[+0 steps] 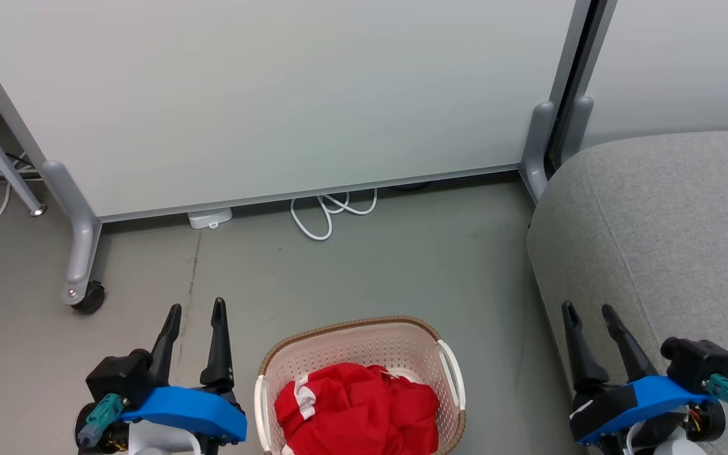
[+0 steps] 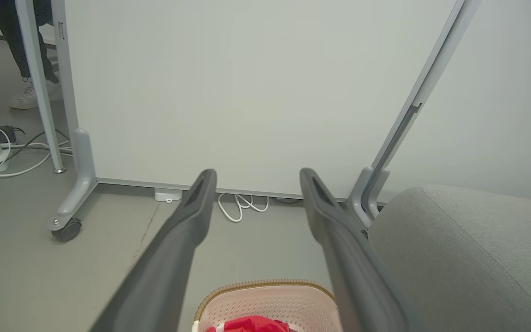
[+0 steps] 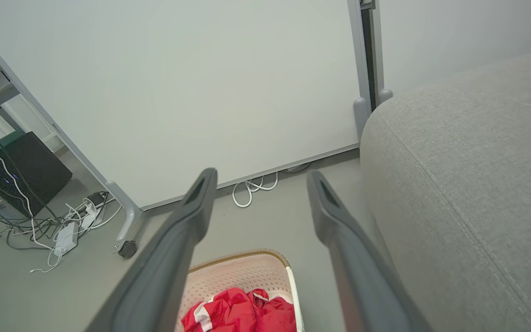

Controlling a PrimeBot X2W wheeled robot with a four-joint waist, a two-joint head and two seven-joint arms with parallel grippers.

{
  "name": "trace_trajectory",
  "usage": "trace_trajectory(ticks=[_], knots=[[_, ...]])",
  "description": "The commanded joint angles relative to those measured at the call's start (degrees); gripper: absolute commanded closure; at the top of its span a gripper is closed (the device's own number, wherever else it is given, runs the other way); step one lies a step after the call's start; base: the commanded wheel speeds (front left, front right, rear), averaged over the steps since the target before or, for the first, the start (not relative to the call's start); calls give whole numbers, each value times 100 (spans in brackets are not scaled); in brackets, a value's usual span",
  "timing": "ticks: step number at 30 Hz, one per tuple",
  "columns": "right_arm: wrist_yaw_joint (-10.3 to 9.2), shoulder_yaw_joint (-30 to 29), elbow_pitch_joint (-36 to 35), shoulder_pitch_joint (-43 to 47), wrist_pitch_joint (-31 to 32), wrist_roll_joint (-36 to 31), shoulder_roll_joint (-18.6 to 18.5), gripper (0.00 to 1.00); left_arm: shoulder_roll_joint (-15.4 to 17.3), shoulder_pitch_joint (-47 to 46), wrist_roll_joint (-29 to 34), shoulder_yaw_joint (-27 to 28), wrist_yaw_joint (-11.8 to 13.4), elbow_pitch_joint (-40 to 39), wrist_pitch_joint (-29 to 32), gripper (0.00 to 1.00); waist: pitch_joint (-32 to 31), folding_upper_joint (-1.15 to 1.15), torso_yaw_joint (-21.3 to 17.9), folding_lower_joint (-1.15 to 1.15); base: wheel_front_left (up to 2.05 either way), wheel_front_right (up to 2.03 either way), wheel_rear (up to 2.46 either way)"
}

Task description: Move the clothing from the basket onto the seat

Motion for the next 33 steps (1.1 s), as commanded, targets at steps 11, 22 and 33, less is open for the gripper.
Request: trace_trajectory(ticks=[11, 22, 33], knots=[[11, 5, -29, -120, -158, -546, -40, 0, -30, -156, 446, -40, -97, 62, -164, 0, 27, 0, 17, 0, 0, 0, 0], [12, 8, -29, -139, -256, -1032, -41, 0, -63, -158, 883, -34, -106, 157, -292, 0, 41, 0, 21, 0, 0, 0, 0], [9, -25, -38, -150, -370, -1410, -43, 0, -102, -177, 1191, 5, -114, 259, -401, 0, 47, 0, -1, 0, 0, 0, 0]])
